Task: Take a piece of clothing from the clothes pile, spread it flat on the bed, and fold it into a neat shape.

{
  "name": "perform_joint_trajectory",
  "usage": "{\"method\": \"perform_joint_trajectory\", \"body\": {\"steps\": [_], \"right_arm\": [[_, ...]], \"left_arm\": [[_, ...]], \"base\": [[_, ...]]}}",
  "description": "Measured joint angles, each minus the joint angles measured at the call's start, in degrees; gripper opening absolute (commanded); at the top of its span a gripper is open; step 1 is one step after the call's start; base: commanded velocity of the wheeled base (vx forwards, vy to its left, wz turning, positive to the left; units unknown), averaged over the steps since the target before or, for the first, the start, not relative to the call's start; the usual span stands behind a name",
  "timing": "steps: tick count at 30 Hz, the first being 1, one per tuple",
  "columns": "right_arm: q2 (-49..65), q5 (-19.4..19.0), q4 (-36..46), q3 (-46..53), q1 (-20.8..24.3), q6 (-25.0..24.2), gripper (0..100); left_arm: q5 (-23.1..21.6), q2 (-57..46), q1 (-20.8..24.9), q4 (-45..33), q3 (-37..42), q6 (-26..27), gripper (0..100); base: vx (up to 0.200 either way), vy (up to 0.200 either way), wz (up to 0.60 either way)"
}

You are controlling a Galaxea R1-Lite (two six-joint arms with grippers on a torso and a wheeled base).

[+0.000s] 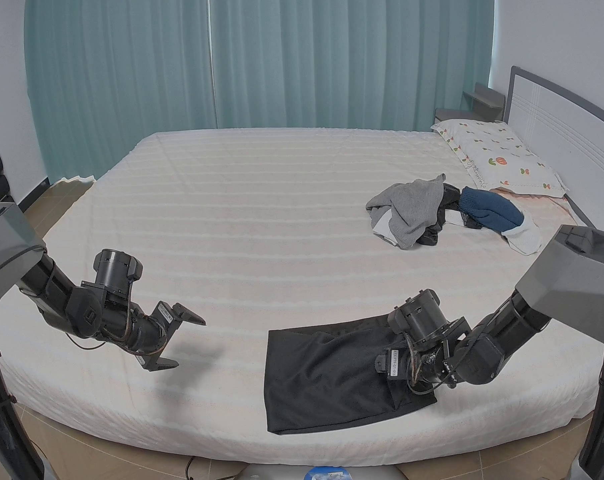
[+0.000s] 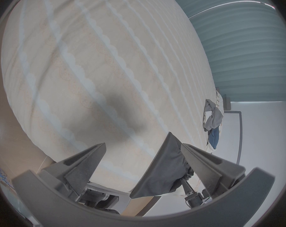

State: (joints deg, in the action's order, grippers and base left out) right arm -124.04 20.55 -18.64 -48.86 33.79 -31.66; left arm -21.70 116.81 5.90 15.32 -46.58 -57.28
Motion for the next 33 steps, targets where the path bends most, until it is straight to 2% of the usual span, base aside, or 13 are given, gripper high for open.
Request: {"method": "perform_joint_trajectory", "body": {"steps": [5,14,22,29,33], "right_arm": [[2.29,-0.94,-0.76,5.92,-2.68,0.24,100],[7.03,-6.33,-5.85,17.36,-8.11,1.26,100],[9.09,-11.42,-16.25,26.49,-15.23,7.08,100],[11.63,-18.09,-20.31,28.75,-18.99,7.61,100],[12.85,-20.77,-20.53,27.44,-19.88,5.91,100]], "left_arm": [[0.00,0.06,0.00,0.66,0.44,0.00,100],[0.00,0.13,0.05,0.84,0.63,0.00,100],[0.02,0.15,0.11,0.85,0.67,0.02,100],[-0.09,0.11,0.07,0.84,0.67,-0.33,100],[-0.09,0.02,0.49,0.79,0.66,-0.66,100]], "base": [[0.000,0.000,0.00],[0.000,0.000,0.00],[0.000,0.000,0.00],[0.000,0.000,0.00],[0.000,0.000,0.00]]}}
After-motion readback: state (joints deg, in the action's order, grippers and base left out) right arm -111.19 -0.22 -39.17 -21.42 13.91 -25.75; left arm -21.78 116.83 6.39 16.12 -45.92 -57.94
